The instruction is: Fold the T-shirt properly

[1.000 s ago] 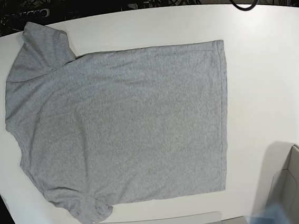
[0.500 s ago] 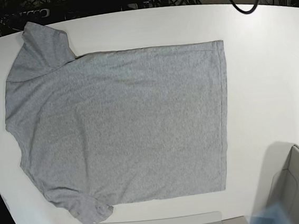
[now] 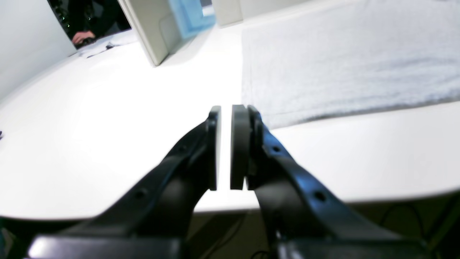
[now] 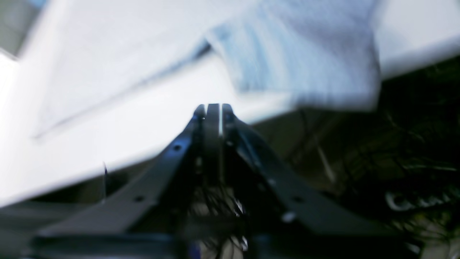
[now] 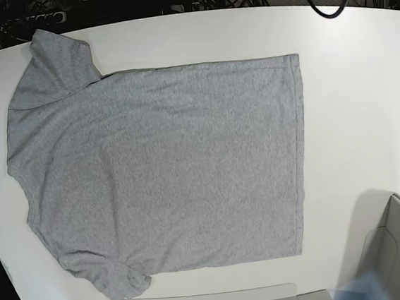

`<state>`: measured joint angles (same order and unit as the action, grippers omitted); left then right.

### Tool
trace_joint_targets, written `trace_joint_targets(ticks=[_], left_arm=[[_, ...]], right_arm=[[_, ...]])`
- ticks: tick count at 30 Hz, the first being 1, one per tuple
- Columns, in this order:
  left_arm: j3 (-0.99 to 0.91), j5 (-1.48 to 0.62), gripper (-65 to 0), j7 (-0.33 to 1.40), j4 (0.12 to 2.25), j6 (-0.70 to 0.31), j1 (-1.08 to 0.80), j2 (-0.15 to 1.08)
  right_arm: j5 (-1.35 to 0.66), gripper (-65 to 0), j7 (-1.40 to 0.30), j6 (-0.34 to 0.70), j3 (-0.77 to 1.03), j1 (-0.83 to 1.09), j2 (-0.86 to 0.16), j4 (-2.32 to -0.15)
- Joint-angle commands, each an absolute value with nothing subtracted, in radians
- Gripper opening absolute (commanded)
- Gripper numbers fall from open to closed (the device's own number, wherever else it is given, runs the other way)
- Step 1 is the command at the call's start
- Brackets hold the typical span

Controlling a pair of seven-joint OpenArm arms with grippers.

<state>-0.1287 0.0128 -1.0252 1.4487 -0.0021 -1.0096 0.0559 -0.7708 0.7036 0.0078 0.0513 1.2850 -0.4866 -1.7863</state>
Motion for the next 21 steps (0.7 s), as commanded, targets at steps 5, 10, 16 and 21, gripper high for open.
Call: trace_joint_targets(ticks=[5, 10, 16, 21], left_arm=[[-0.13, 0.007, -53.6, -0.932, 1.541, 0.004, -1.029, 0.061], [-0.13, 0.007, -52.9, -0.888, 1.56, 0.004, -1.027, 0.061], [-0.124, 0.007, -52.8, -0.886, 1.557, 0.004, -1.023, 0.061], [-0.091, 0.007, -52.8, -0.851, 1.56, 0.004, -1.023, 0.061]], right_arm=[[-0.995, -40.9, 0.705, 0.008, 0.093, 1.309, -0.584, -1.79], [-1.036, -35.9, 0.702, 0.008, 0.133, 1.309, -0.591, -1.756], [-1.187, -35.9, 0.581, 0.021, 0.202, 1.309, -0.618, -1.719], [-1.299, -35.9, 0.438, 0.134, 0.263, 1.237, -0.627, -1.673]])
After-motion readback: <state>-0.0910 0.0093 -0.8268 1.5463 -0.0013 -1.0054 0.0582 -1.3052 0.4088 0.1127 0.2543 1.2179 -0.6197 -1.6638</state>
